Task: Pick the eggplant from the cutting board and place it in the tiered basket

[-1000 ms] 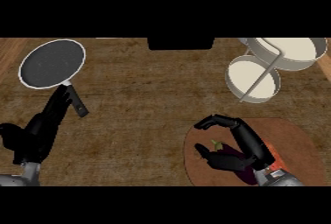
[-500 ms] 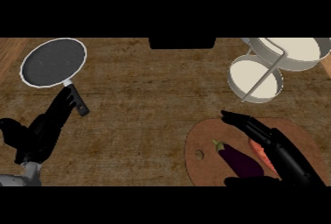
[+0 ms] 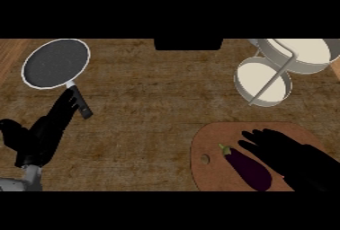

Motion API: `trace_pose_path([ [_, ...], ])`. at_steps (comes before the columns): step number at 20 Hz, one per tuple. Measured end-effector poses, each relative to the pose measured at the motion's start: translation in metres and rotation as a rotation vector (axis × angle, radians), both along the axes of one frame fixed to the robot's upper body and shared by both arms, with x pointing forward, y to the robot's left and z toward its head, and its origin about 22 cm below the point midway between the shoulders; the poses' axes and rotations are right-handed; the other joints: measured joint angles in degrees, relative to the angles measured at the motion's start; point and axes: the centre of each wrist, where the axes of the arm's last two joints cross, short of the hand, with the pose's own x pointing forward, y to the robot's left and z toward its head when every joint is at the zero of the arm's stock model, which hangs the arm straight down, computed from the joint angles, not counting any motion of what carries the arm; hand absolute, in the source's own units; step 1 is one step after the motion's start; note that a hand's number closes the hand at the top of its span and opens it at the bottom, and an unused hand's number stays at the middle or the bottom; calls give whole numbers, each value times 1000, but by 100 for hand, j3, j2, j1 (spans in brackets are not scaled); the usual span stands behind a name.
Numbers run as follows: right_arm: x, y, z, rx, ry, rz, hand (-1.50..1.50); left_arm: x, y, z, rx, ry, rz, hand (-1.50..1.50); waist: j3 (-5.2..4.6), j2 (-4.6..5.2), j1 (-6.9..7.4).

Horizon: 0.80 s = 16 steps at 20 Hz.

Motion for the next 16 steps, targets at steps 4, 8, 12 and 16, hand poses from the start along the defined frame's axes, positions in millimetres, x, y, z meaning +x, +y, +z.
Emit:
trace_pose_path([
  [4, -15, 21, 13, -127, 71, 3, -150, 5, -5, 0, -7, -2, -5, 0, 10, 27, 57],
  [8, -26, 44, 12, -169, 83, -39, -150, 8, -3, 1, -6, 4, -11, 0, 21, 35, 75],
  [12, -26, 58, -3, -180, 81, -83, -150, 2, -3, 2, -11, -3, -12, 0, 29, 38, 81],
  [16, -22, 65, -24, -216, 80, -131, -150, 3, -1, 5, -9, -11, -10, 0, 34, 41, 75],
])
